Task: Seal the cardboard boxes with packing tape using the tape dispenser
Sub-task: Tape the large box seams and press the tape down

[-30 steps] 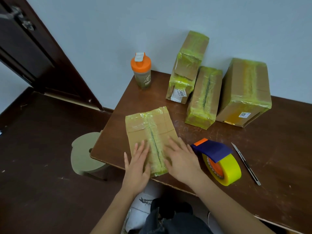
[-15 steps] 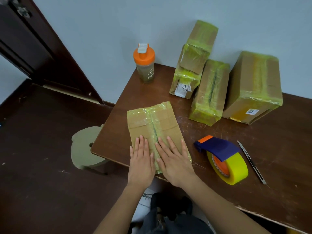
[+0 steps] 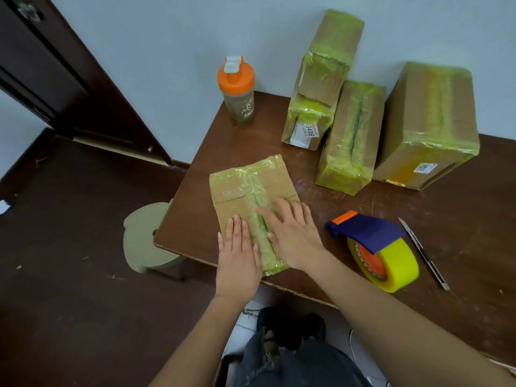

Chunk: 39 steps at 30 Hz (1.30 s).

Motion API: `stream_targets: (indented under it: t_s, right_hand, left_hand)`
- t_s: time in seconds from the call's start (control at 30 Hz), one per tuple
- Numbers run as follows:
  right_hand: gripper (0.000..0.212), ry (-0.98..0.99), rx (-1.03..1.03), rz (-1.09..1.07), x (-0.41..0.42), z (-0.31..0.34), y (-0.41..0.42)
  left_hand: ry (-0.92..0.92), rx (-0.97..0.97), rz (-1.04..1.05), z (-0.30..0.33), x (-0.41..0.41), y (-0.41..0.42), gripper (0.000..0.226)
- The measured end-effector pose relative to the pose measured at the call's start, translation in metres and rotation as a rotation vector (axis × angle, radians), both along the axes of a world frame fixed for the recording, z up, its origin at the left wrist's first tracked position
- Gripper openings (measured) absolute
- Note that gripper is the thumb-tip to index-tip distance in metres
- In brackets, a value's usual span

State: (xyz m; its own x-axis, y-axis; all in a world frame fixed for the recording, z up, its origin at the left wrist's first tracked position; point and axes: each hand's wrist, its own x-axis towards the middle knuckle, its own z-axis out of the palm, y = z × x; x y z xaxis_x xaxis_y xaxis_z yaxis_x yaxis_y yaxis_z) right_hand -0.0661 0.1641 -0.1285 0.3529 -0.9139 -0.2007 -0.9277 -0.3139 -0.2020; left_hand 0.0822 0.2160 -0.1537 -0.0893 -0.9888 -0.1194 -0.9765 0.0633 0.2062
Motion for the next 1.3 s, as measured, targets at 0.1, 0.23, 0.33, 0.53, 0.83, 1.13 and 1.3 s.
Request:
stream_targets:
  t_s: [0.1,0.23,0.33,0.53,0.83,1.13,1.3]
  right_hand:
    - [0.068,0.006,0.056,-0.071,0.002,-0.007,-0.011]
    - [0.068,0.028,0.094,-0.106,0.005,-0.007,-0.011]
    - [0.056,-0.025,-0.034,-0.128,0.009,0.0,-0.019]
    - [0.087,-0.015,0.021,-0.166,0.008,-0.011,-0.044]
    - [0.06,-0.123,-0.181,-0.395,0.021,-0.012,-0.068]
    - [0.047,-0.23,0.032,-0.376,0.031,-0.015,-0.132]
    - [0.037,-0.254,0.005,-0.399,0.032,-0.016,-0.133]
  left_hand:
    - [-0.024,0.001,-0.015,0.0,0.002,0.0,0.066]
    - [-0.061,0.024,-0.04,0.0,0.004,0.0,0.062]
    - [-0.031,0.024,-0.048,0.011,0.007,-0.011,0.058]
    - [0.066,-0.109,0.146,0.015,0.028,-0.084,0.07]
    - [0.375,-0.034,0.241,-0.007,0.039,-0.162,0.047]
    - [0.326,-0.085,0.267,-0.008,0.033,-0.168,0.038]
    - [0.346,-0.062,0.329,-0.002,0.028,-0.172,0.033]
